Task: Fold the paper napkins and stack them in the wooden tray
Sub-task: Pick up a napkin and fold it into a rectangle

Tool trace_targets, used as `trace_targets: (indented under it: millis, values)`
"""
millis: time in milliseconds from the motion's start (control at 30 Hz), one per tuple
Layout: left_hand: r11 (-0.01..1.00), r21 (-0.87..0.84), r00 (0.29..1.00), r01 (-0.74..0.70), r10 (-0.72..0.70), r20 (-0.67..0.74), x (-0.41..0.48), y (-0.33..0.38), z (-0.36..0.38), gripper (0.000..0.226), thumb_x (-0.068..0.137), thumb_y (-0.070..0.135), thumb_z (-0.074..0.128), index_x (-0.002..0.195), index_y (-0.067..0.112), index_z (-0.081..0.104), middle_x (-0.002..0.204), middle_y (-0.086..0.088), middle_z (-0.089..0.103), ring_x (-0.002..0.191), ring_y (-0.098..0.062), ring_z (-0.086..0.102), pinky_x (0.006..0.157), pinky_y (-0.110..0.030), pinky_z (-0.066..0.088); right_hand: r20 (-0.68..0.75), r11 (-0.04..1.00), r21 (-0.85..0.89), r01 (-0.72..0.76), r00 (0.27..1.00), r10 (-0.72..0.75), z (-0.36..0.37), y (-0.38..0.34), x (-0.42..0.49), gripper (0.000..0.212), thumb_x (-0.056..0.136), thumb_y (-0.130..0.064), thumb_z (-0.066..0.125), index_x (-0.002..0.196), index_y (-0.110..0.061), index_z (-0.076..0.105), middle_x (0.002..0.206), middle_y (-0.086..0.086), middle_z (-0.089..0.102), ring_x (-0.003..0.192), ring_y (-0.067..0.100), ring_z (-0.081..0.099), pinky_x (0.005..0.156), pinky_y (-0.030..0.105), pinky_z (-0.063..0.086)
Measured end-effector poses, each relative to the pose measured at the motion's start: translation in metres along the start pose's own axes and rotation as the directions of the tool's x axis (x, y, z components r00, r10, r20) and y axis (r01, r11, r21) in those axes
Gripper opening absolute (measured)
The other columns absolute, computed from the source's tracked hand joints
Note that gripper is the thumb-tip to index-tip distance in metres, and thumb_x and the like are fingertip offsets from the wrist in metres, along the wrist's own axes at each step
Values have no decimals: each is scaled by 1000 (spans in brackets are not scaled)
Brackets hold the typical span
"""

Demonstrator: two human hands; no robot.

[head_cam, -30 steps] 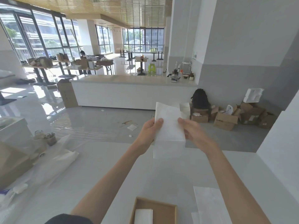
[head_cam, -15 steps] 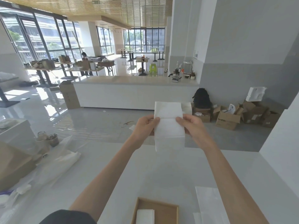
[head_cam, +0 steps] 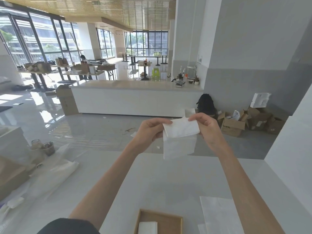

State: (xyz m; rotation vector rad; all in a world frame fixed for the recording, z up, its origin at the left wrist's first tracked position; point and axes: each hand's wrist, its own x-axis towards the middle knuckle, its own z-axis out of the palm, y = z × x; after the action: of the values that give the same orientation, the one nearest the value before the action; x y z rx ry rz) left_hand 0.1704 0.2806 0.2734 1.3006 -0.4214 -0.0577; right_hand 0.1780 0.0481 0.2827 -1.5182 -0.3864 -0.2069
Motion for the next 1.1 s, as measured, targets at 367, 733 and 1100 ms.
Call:
trace_targets:
  millis: [367, 733, 1100]
  values:
    - [996, 4, 996, -84, 84, 4, -3, 2, -7, 20, 91, 6, 62, 82, 15, 78, 106, -6, 78, 98, -21, 73, 84, -29, 57, 28, 988, -52, 143, 989, -142, 5, -2, -1, 58, 94, 14, 49, 70, -32, 77, 85, -17, 76, 82, 2, 68, 71, 13, 50]
    - [987, 88, 990, -138, 138, 0, 2, 15, -2, 31, 90, -4, 55, 74, 16, 72, 107, -3, 78, 87, -16, 72, 69, -20, 54, 141, 991, -3, -137, 981, 136, 8, 20, -3, 76, 71, -63, 81, 135, -28, 58, 121, -3, 75, 110, 16, 71, 88, 35, 58]
    - [990, 58, 992, 125, -122, -43, 2, 1, 3, 38, 105, 37, 50, 132, 11, 56, 119, -19, 72, 100, -32, 73, 85, -43, 60, -37, 998, 9, -66, 997, 66, 11, 12, -4, 22, 91, -9, 73, 110, -16, 67, 103, 3, 80, 94, 22, 77, 76, 29, 61]
